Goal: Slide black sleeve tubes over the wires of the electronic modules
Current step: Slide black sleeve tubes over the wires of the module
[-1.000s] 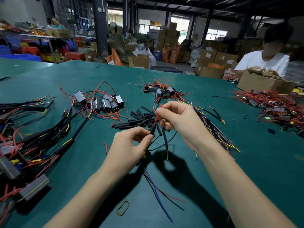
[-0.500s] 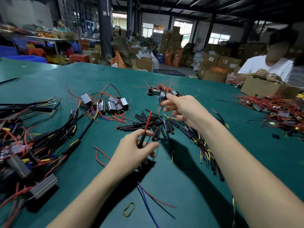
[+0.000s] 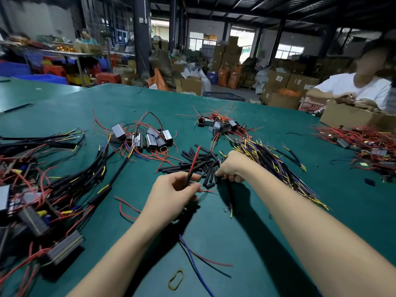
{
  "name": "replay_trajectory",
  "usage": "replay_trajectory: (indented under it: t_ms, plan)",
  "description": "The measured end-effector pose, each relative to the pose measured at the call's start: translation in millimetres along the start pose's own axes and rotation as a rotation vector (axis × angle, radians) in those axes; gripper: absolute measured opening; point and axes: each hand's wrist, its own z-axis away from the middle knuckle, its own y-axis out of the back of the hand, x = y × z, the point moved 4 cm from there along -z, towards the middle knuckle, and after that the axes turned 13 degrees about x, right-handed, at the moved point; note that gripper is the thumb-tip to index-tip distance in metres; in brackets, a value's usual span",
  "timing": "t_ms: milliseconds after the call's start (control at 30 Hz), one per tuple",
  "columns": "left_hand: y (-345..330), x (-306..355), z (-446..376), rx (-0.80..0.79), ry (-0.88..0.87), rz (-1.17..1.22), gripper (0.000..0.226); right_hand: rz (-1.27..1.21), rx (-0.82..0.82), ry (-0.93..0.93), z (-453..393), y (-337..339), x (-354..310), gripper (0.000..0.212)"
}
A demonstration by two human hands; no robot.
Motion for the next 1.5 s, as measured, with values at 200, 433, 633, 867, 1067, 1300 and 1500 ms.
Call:
replay_trajectory:
  t_ms: [200, 433, 633, 867, 1067, 1300, 1500]
  plan:
    - [1, 0, -1, -0.007, 0.011, 0.039, 0.019, -0.100, 0.089, 0.022, 1, -5, 3, 0.023]
    - [5, 2, -1, 0.085, -0.025, 0.002, 0.019, -0.823, 0.217, -0.137, 15, 3, 17, 0.013]
    - [5, 3, 3, 0.034, -0.019, -0.029, 0.013, -1.629, 0.150, -0.088, 76, 5, 59, 0.009]
    - [2, 5, 9, 0.033, -0.071, -0.044, 0.013, -1.610, 0.376, 0.084, 98, -14, 60, 0.013]
    - [-4, 3, 9, -0.026, 0.011, 0.011, 0.016, -1.426, 0.533, 0.125, 98, -14, 63, 0.016]
    - [-3, -3, 1, -0.081, 0.244, 0.240, 0.023, -1.473, 0.309, 0.129, 95, -15, 61, 0.033]
    - [-4, -2, 2, -0.149, 0.254, 0.215, 0.021, -1.156, 0.397, 0.457, 105, -3, 54, 0.023]
